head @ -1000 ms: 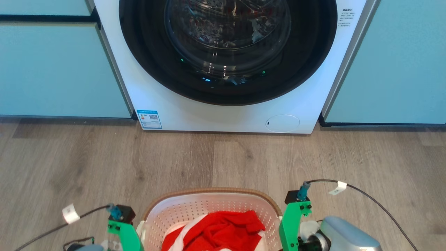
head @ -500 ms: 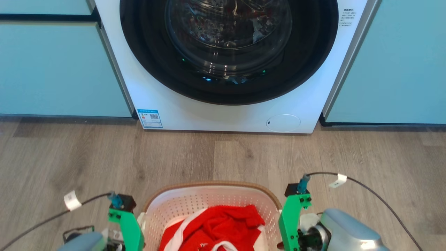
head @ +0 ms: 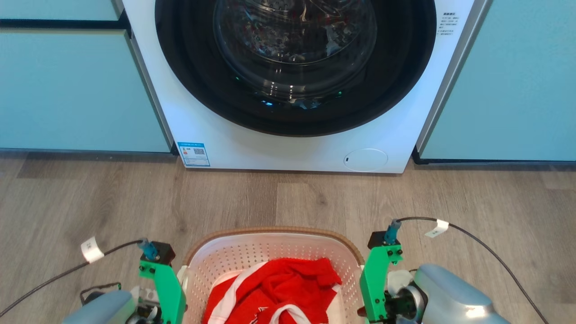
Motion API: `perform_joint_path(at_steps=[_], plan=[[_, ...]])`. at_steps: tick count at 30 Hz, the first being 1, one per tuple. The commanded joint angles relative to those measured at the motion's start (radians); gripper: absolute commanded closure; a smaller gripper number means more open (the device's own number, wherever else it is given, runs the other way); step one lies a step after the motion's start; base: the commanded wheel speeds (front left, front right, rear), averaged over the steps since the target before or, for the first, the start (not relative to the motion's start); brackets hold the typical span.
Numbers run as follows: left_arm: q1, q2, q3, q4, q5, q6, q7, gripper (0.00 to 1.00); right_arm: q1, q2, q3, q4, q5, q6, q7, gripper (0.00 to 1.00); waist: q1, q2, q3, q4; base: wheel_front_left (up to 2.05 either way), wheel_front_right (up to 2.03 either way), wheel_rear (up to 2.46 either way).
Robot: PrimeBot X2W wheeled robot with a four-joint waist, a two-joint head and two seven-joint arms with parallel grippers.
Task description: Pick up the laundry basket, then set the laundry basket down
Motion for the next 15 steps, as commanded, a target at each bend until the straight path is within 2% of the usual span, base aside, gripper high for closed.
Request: perform_joint_path(at_steps=[1,15], plan=[[-0.068,0.0,0.031,-0.042,-0.005,-0.008,-0.007,1.0,-0.044,0.042,0.013,-0.044,0.002,0.007,0.002,1.0,0.0001,-0.0001,0.001,0.001,0.0,0.0,0.0],[-0.08,-0.008,0.031,-0.032,-0.006,-0.008,-0.023,1.0,-0.055,0.042,0.013,-0.041,0.002,0.007,0.0,1.0,0.0001,-0.0001,0.0,0.002,0.0,0.0,0.0]])
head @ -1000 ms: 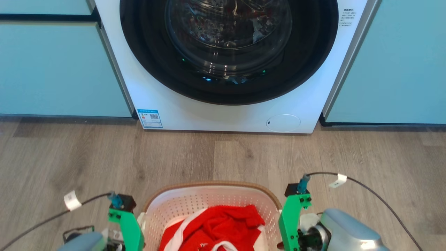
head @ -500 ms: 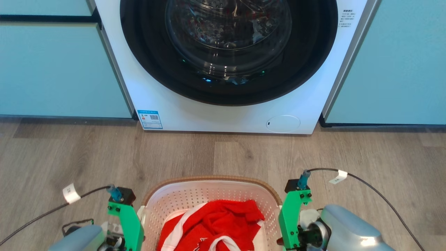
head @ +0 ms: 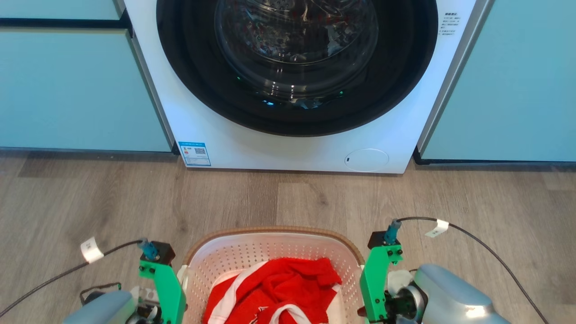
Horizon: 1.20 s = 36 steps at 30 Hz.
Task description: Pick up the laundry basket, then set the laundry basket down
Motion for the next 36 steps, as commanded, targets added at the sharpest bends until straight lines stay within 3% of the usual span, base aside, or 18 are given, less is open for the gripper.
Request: perform_joint_path(at_steps=[1,17,36], plan=[[-0.08,-0.008,0.032,-0.034,-0.005,-0.008,-0.017,1.0,-0.055,0.042,0.014,-0.042,0.002,0.007,0.0,1.0,0.0,-0.0001,0.0,-0.001,0.0,0.0,0.0],[-0.095,-0.015,0.032,-0.03,-0.001,-0.008,-0.042,1.0,-0.08,0.042,0.008,-0.033,-0.027,0.007,-0.034,1.0,0.0,-0.0001,0.08,-0.012,0.0,0.0,0.0],[-0.266,-0.072,0.032,0.05,0.046,-0.008,-0.179,1.0,-0.231,0.042,-0.037,0.003,-0.115,0.007,-0.185,1.0,0.0,-0.0001,0.428,-0.025,0.0,0.0,0.0]])
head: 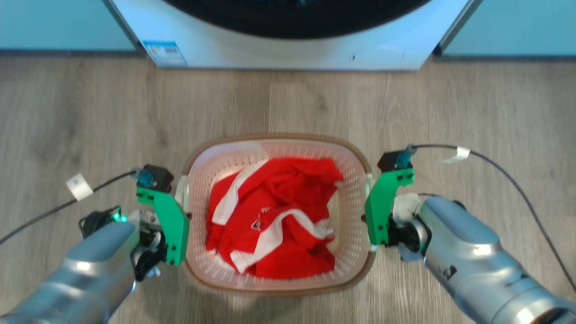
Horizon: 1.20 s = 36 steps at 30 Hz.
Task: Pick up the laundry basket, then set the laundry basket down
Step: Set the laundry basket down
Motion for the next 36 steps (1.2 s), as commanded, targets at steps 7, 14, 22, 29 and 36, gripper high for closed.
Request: perform_joint_path(at_steps=[7,14,22,29,36], plan=[[-0.102,-0.044,0.03,0.001,0.028,-0.008,-0.045,1.0,-0.077,0.043,0.015,-0.004,-0.029,0.007,-0.069,1.0,-0.0003,0.0,0.196,-0.002,0.0,0.0,0.0],[-0.136,-0.071,0.03,0.036,0.058,-0.008,-0.077,1.0,-0.119,0.043,0.017,0.038,-0.045,0.007,-0.116,1.0,-0.0003,0.0,0.288,0.004,0.0,0.0,0.0],[-0.176,-0.121,0.03,0.098,0.094,-0.008,-0.126,1.0,-0.17,0.043,0.018,0.099,-0.057,0.007,-0.184,1.0,-0.0003,0.0,0.381,0.015,0.0,0.0,0.0],[-0.191,-0.15,0.03,0.132,0.109,-0.008,-0.157,1.0,-0.17,0.043,0.037,0.124,-0.044,0.007,-0.226,1.0,-0.0003,0.0,0.415,0.023,0.0,0.0,0.0],[-0.199,-0.165,0.03,0.147,0.121,-0.008,-0.172,1.0,-0.179,0.043,0.052,0.154,-0.031,0.007,-0.239,1.0,-0.0003,0.0,0.431,0.029,0.0,0.0,0.0]])
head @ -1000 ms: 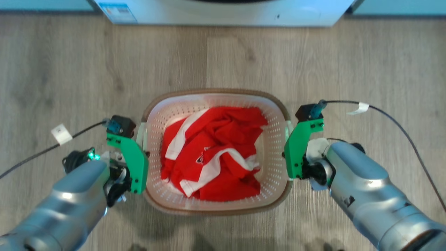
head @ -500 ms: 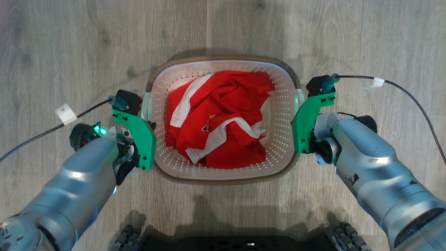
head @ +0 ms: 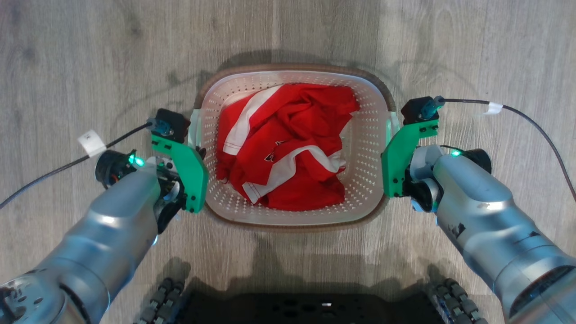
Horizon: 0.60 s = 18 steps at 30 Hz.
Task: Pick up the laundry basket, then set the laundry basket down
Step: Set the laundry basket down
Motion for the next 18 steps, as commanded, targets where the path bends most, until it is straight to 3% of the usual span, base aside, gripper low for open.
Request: perform_joint_path(at_steps=[1,14,15,16,17,18], plan=[[-0.024,-0.017,0.009,-0.025,0.013,-0.008,-0.021,1.0,0.018,0.045,0.028,-0.016,0.002,0.007,-0.003,1.0,0.0,0.0,0.004,0.001,0.0,0.0,0.0],[-0.041,-0.023,0.009,-0.012,0.018,-0.008,-0.035,1.0,-0.001,0.045,0.048,0.019,0.023,0.007,-0.012,1.0,0.0,0.0,0.036,0.006,0.0,0.0,0.0],[-0.043,-0.024,0.009,-0.008,0.019,-0.008,-0.038,0.8,-0.004,0.045,0.047,0.026,0.024,0.007,-0.012,1.0,0.0,0.0,0.037,0.006,0.0,0.0,0.0],[-0.045,-0.025,0.009,-0.002,0.019,-0.008,-0.043,0.6,-0.007,0.045,0.047,0.032,0.024,0.007,-0.015,0.69,0.0,0.0,0.038,0.007,0.0,0.0,0.0],[-0.047,-0.027,0.009,0.006,0.019,-0.008,-0.049,0.31,-0.009,0.045,0.046,0.038,0.024,0.007,-0.019,0.27,0.0,0.0,0.039,0.007,0.0,0.0,0.0],[-0.047,-0.027,0.009,0.006,0.019,-0.008,-0.049,0.31,-0.009,0.045,0.046,0.038,0.024,0.007,-0.019,0.27,0.0,0.0,0.039,0.007,0.0,0.0,0.0]])
